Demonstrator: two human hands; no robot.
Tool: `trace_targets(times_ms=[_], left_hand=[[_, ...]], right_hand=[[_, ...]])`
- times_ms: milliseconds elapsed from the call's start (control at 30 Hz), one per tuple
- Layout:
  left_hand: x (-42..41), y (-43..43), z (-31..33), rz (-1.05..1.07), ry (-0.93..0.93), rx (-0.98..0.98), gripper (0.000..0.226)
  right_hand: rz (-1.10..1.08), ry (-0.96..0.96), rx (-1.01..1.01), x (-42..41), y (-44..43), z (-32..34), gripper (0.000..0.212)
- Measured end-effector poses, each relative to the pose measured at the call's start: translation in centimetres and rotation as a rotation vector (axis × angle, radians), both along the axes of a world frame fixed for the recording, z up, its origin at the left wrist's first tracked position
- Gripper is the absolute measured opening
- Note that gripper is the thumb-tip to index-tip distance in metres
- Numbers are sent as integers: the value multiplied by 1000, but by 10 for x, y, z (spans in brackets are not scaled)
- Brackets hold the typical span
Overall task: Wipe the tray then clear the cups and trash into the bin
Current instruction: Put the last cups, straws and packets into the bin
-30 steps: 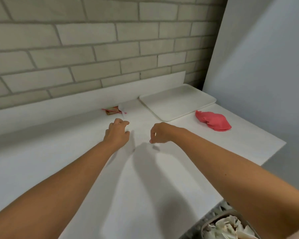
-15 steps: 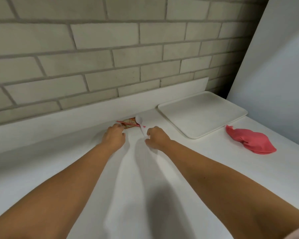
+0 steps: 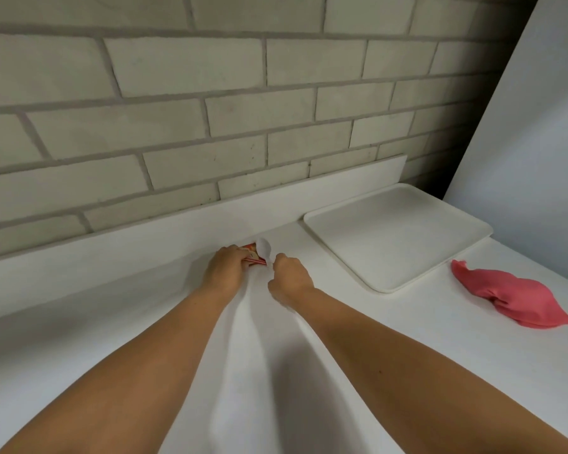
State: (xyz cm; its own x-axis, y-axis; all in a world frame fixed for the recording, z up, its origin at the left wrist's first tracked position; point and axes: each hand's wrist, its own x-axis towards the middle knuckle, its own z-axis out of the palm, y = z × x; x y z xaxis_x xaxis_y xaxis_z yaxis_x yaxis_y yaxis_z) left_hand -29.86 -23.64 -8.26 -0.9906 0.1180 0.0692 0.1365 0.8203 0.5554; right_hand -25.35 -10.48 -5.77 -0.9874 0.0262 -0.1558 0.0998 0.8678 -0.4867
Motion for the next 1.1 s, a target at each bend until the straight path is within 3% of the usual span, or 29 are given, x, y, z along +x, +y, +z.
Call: trace_targets(times_ms=[133, 200, 333, 433, 467, 600, 733, 867, 933, 1033, 1100], left_hand=[[-13, 0, 3, -46, 31, -171, 24], [-18, 1, 4, -38, 13, -160, 25], [-23, 3, 7, 70, -36, -27, 20], [-22, 6, 16, 48, -146, -20, 8], [-21, 7, 19, 42, -172, -41, 14], [-18, 15, 28, 31, -237, -142, 10], [-2, 21, 19, 121, -223, -98, 13], [14, 29, 14, 259, -247, 18, 43], [25, 35, 16, 271, -260, -50, 36], [47, 44, 17, 207, -271, -149, 7], [59, 50, 15, 155, -284, -170, 18]], right_hand=[[-21, -41, -103, -3, 6, -4, 9], [-39, -43, -186, -2, 10, -7, 8], [-161, -61, -545, 6, 23, -11, 9], [-184, -46, -688, 12, 29, -16, 13], [-186, -49, -714, 13, 29, -16, 14], [-176, -72, -741, 19, 31, -16, 12], [-161, -94, -740, 34, 35, -16, 12], [-157, -108, -770, 53, 37, -17, 17], [-156, -134, -785, 65, 39, -15, 20], [-133, -176, -779, 83, 48, -7, 20], [-115, -205, -746, 95, 57, -3, 19]])
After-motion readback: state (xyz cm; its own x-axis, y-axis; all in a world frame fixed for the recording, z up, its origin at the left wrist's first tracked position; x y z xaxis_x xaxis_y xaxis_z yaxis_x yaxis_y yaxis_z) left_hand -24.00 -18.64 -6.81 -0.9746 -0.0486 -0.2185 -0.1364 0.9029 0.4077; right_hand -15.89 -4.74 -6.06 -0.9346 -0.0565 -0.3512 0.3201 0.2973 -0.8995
